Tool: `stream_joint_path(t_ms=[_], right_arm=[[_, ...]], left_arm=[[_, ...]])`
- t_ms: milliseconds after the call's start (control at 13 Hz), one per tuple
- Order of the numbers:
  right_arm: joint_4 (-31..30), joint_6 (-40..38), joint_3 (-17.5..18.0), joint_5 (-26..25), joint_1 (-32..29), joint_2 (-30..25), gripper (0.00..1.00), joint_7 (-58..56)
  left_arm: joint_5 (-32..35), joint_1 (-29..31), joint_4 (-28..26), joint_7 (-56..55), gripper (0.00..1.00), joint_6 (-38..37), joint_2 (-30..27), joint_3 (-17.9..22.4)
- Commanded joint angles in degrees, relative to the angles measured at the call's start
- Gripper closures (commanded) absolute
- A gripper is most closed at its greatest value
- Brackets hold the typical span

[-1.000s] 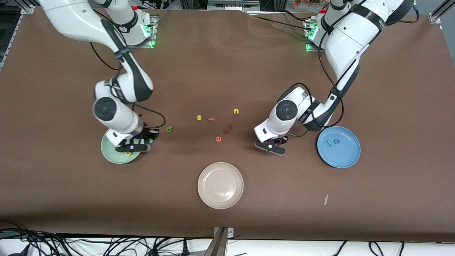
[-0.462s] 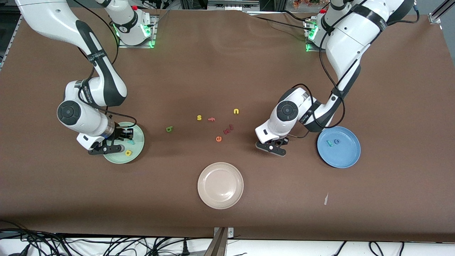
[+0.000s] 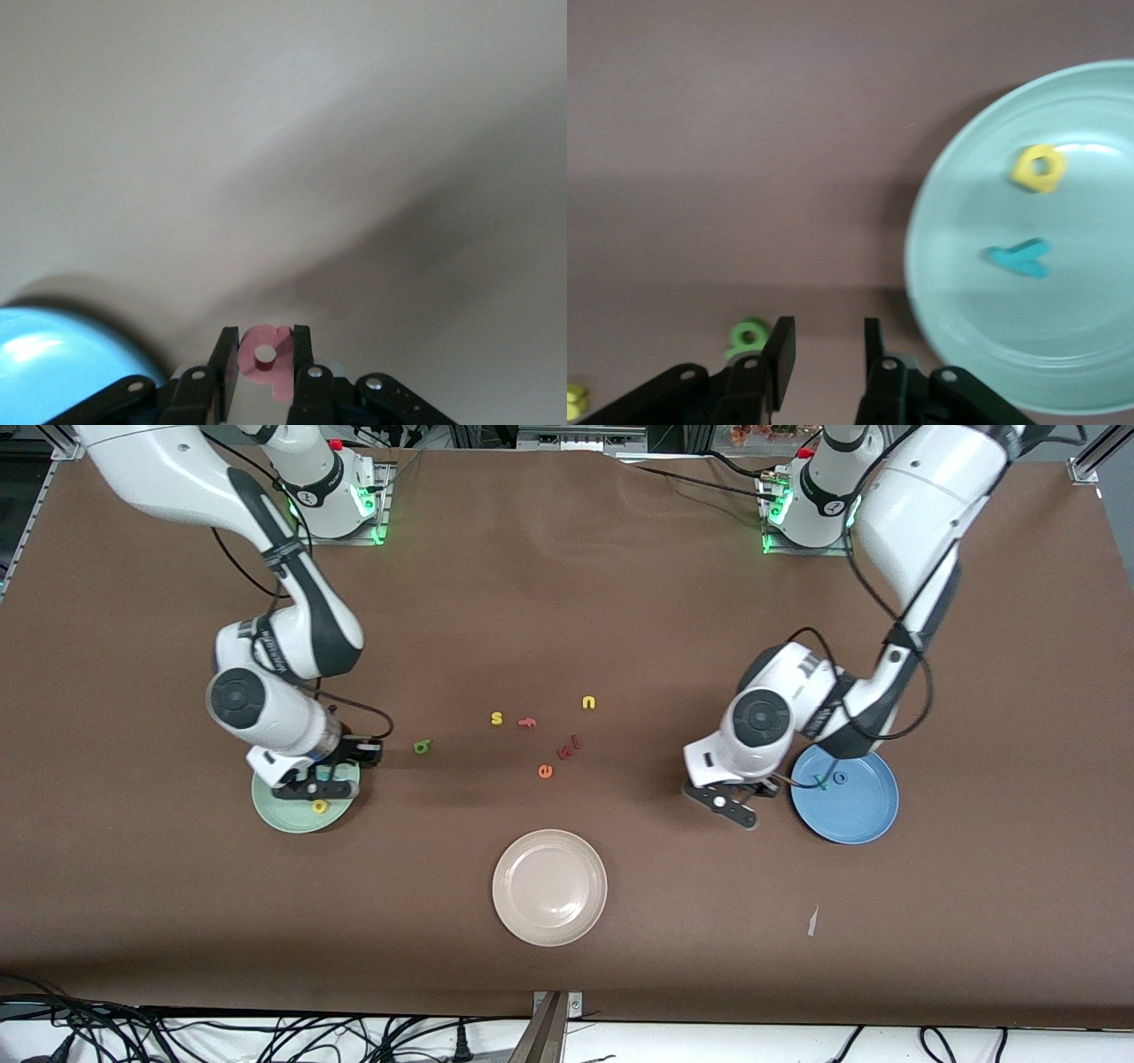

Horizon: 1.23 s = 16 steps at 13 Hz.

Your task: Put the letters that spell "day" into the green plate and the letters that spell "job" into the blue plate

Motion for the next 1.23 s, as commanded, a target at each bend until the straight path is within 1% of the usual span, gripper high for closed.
stream_joint_path(t_ms=[0, 154, 231, 308, 385, 462, 615, 923, 1000, 1154], right_arm=[[-0.3, 1.0, 0.0, -0.8, 1.9, 0.7, 0.60, 4.0], [-0.8, 2.2, 0.1, -0.8, 2.3, 1.1, 0.60, 4.4], [-1.6, 3.6, 0.0, -0.8, 2.9, 1.4, 0.60, 4.5], [-2.0, 4.7, 0.0, -0.8, 3.4, 1.7, 0.59, 5.1], [-2.2, 5.7, 0.0, -0.8, 4.2, 2.2, 0.58, 5.6], [-2.4, 6.8, 0.1, -0.9, 4.9, 2.5, 0.52, 5.6], [-2.9, 8.6, 0.0, -1.3, 5.9, 3.4, 0.51, 5.6], [-5.4, 11.6, 0.0, -6.3, 6.0, 3.4, 0.51, 5.5], [-5.5, 11.6, 0.0, -7.8, 6.0, 3.4, 0.51, 5.4], [-5.7, 11.5, 0.1, -9.1, 6.0, 3.3, 0.51, 5.4]], left_arm=[[0.9, 6.0, -1.4, 14.5, 1.00, -2.4, -2.3, -0.4], [0.9, 10.6, -1.9, 23.3, 0.99, -2.3, -2.2, -0.4], [0.8, 11.7, -1.9, 26.2, 0.95, -1.8, -1.8, -0.5], [0.7, 12.2, -2.0, 26.9, 0.77, -1.7, -1.7, -0.5], [0.3, 12.1, -1.9, 26.8, 0.14, -1.6, -1.6, -0.5], [0.3, 11.9, -1.9, 27.0, 0.00, -1.6, -1.6, -0.6], [0.2, 11.6, -1.9, 26.3, 0.00, -1.6, -1.7, -0.6], [0.0, 11.7, -1.4, 26.1, 0.00, -2.0, -2.4, -0.8], [-1.4, 11.9, -1.2, 26.2, 0.00, -2.4, -3.7, -0.8], [-8.2, 12.5, -1.0, 26.0, 0.00, -4.7, -7.0, -0.8]])
